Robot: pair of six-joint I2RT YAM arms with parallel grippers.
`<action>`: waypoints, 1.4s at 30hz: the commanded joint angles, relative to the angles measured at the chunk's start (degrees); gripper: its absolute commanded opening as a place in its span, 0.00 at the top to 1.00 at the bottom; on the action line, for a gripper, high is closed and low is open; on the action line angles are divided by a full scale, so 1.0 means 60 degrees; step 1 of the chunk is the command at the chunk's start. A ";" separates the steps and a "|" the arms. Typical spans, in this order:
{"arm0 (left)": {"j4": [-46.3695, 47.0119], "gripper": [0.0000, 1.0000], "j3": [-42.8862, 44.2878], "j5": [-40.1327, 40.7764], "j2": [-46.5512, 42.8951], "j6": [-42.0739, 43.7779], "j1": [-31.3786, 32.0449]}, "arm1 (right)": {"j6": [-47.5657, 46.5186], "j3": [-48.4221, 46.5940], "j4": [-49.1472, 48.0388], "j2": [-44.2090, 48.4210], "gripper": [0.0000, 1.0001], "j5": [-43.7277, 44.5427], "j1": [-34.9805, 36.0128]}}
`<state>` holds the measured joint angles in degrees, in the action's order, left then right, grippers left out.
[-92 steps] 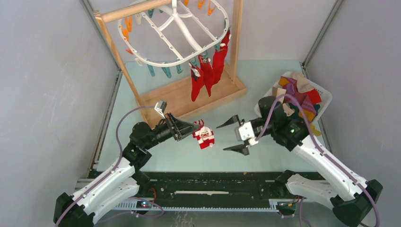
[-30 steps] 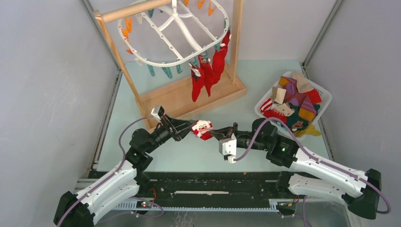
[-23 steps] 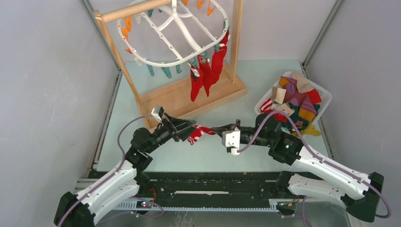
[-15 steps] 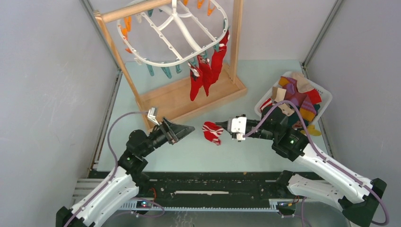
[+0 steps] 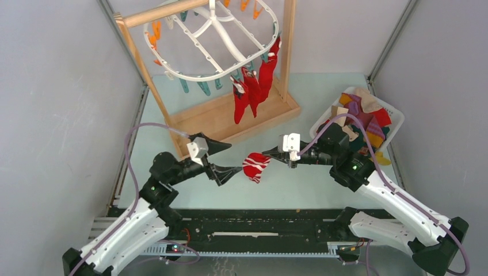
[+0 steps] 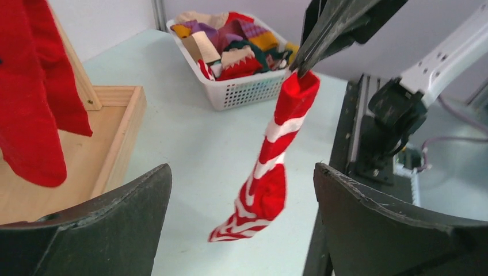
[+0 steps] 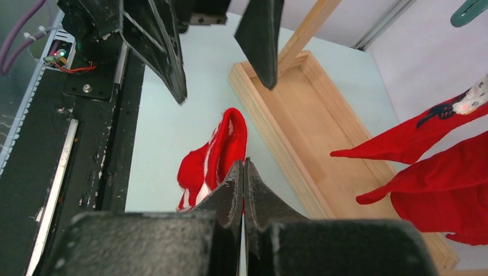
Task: Clip the socks to the hanger
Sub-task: Pick up the sock from the bin.
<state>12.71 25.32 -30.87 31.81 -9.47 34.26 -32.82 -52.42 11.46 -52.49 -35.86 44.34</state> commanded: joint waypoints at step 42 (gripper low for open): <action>-0.0606 1.00 0.1610 0.1860 0.0280 0.1082 0.1304 | -0.3914 -0.2602 0.3203 0.0150 0.00 0.1544 0.1060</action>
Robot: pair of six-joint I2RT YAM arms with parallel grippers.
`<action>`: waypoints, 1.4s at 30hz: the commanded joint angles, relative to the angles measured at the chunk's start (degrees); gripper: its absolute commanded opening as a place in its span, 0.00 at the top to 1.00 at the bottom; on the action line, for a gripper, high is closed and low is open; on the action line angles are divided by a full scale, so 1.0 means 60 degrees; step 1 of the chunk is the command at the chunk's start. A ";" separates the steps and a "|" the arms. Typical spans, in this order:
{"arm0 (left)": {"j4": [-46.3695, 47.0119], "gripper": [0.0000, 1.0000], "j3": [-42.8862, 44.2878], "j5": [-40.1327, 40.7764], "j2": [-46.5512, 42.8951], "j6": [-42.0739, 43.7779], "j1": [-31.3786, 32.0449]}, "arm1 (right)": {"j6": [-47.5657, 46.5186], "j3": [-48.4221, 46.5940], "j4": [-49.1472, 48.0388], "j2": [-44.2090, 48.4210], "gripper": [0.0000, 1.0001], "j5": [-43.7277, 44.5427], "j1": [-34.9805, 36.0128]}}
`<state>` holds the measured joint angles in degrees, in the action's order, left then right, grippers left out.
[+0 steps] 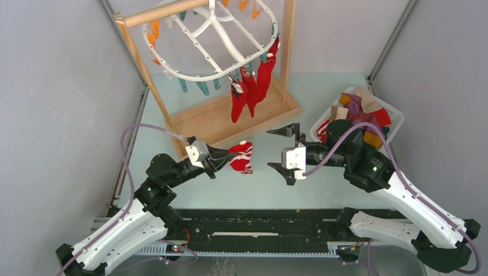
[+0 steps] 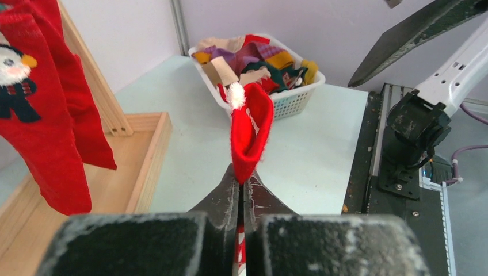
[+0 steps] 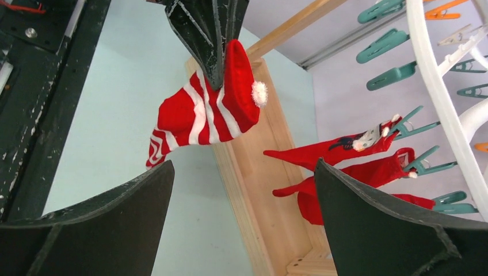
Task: Clip the socks to the hanger
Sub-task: Pick up the sock from the bin.
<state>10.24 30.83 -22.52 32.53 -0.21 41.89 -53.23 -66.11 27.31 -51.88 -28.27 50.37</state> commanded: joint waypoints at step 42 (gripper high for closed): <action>0.2973 1.00 0.0540 -0.0805 0.0180 -0.1599 0.0035 | 0.6397 0.2705 -0.9809 -0.1136 0.62 -0.1376 0.0136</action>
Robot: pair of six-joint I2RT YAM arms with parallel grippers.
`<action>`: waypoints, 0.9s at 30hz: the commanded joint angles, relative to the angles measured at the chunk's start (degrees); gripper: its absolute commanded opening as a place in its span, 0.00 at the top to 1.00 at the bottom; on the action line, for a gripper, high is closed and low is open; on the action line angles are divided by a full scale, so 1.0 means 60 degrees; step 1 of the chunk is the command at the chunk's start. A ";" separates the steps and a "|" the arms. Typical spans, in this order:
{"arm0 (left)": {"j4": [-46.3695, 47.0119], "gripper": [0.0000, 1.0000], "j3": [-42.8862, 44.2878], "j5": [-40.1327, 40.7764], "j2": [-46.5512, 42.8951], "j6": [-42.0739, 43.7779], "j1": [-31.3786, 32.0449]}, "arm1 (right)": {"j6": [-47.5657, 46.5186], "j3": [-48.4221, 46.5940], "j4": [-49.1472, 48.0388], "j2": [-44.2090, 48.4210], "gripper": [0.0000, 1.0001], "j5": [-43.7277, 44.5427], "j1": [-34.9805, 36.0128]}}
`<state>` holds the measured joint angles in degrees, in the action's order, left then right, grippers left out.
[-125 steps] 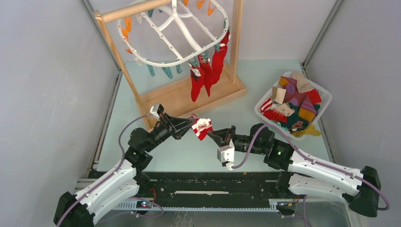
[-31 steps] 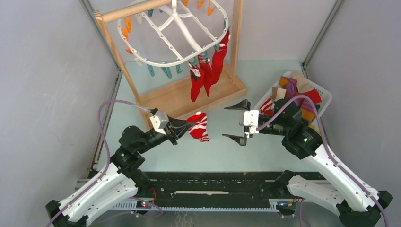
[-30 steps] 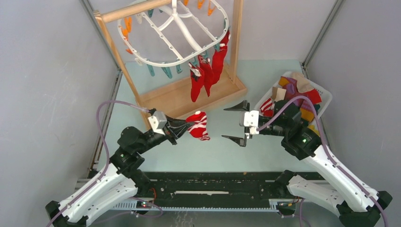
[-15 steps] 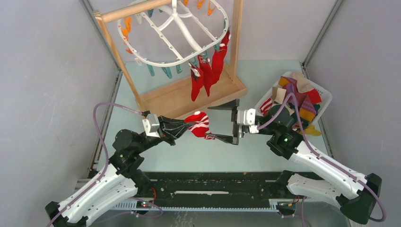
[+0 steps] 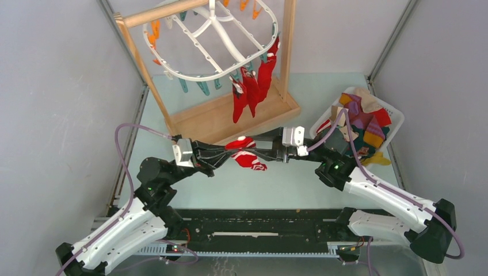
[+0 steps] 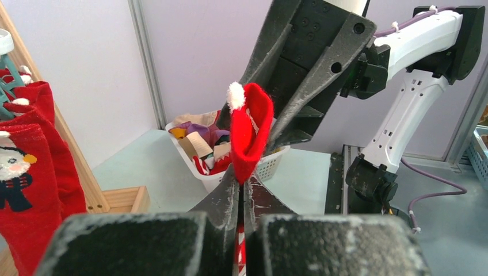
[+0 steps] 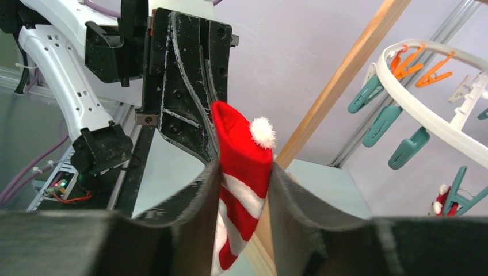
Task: Clip the socks to the hanger
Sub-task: Pick up the sock from the bin.
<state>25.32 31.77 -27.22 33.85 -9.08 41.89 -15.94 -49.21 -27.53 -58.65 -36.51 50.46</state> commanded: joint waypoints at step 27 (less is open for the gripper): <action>0.3030 0.00 -0.0474 -0.0141 0.0919 -0.0035 -0.3608 | -0.0456 0.0327 -0.0025 -0.0469 1.00 -0.0078 -0.1413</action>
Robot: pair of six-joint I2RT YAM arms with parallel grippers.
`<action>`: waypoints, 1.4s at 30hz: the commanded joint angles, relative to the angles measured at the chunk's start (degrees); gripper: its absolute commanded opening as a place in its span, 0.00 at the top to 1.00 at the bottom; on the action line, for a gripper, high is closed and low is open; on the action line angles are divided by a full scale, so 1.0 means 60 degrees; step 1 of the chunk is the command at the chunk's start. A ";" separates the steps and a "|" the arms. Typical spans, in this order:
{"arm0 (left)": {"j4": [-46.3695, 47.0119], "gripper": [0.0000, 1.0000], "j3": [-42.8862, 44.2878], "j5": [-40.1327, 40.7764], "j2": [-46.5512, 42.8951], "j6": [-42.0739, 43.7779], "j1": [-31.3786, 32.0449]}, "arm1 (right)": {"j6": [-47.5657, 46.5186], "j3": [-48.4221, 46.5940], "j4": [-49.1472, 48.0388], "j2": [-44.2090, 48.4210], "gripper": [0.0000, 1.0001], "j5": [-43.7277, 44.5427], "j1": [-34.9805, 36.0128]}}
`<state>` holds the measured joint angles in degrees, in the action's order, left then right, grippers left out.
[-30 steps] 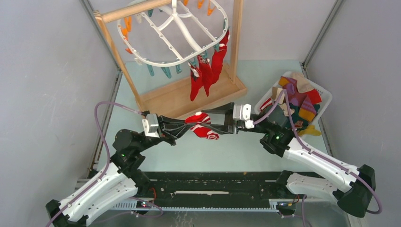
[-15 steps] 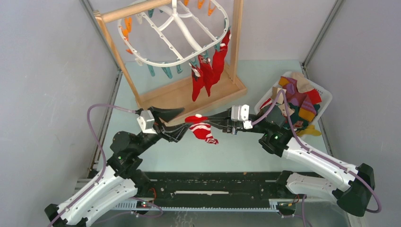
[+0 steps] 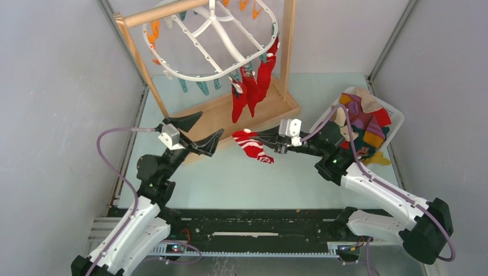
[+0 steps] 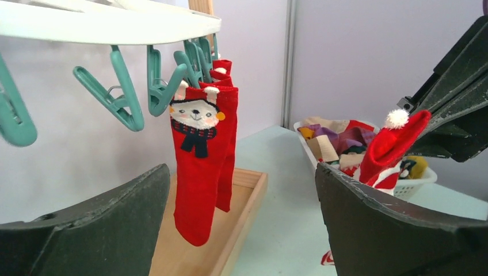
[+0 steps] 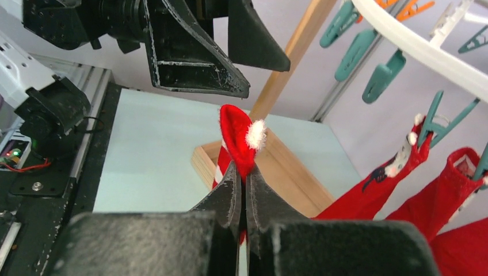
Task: Clip the socks to the hanger
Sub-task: Pick up the sock from the bin.
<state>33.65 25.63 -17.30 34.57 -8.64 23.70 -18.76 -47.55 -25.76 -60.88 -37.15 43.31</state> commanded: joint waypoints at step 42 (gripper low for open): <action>0.3313 0.20 0.2791 -0.0919 0.4623 0.2011 -0.0735 | 0.0849 0.0066 -0.1322 -0.0938 1.00 -0.0269 -0.0861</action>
<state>51.53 38.89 -23.90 61.52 0.93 19.53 -14.85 -46.96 -30.72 -66.24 -38.11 38.59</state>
